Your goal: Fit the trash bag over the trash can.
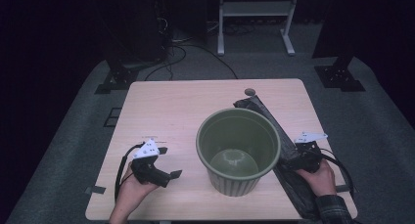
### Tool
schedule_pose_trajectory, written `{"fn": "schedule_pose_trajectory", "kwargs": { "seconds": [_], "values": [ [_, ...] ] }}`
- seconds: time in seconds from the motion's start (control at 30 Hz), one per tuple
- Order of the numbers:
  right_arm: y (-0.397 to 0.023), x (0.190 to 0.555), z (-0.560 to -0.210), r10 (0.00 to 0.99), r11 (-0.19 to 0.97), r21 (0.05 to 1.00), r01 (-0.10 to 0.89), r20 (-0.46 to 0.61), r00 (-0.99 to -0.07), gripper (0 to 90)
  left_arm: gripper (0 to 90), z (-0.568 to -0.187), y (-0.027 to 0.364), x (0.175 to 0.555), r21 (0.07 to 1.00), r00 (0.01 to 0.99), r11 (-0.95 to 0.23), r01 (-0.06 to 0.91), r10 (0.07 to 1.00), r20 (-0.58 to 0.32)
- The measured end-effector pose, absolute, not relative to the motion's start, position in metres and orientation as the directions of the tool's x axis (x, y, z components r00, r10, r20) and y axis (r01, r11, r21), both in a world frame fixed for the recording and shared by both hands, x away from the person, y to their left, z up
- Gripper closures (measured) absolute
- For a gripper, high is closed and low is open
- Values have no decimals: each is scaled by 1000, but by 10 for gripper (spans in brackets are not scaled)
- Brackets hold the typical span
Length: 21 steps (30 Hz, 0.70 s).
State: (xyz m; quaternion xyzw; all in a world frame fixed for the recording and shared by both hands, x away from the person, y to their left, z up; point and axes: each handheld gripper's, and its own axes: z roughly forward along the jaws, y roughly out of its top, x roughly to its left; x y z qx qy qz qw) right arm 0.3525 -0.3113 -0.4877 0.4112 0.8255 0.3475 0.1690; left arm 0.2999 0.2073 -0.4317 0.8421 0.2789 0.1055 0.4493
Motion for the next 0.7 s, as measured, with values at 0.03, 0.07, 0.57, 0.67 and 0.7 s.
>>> {"fn": "schedule_pose_trajectory", "kwargs": {
  "seconds": [0.03,0.07,0.57,0.67,0.7],
  "values": [
    [-311,352,-488,799,421,715,558,0,-602,0,0,-437,208,300,809,819,-445,383,568,-74],
    [-311,351,-487,803,421,715,558,-7,-596,0,0,-441,209,301,802,816,-453,389,573,-73],
    [-301,332,-477,797,385,743,548,32,-603,0,0,-473,205,300,736,797,-522,432,602,-41],
    [-297,334,-479,799,379,744,551,37,-600,0,0,-476,205,301,735,794,-516,439,605,-49],
    [-296,335,-480,802,373,744,555,42,-595,0,0,-477,204,301,733,794,-519,440,606,-47]
  ]
}}
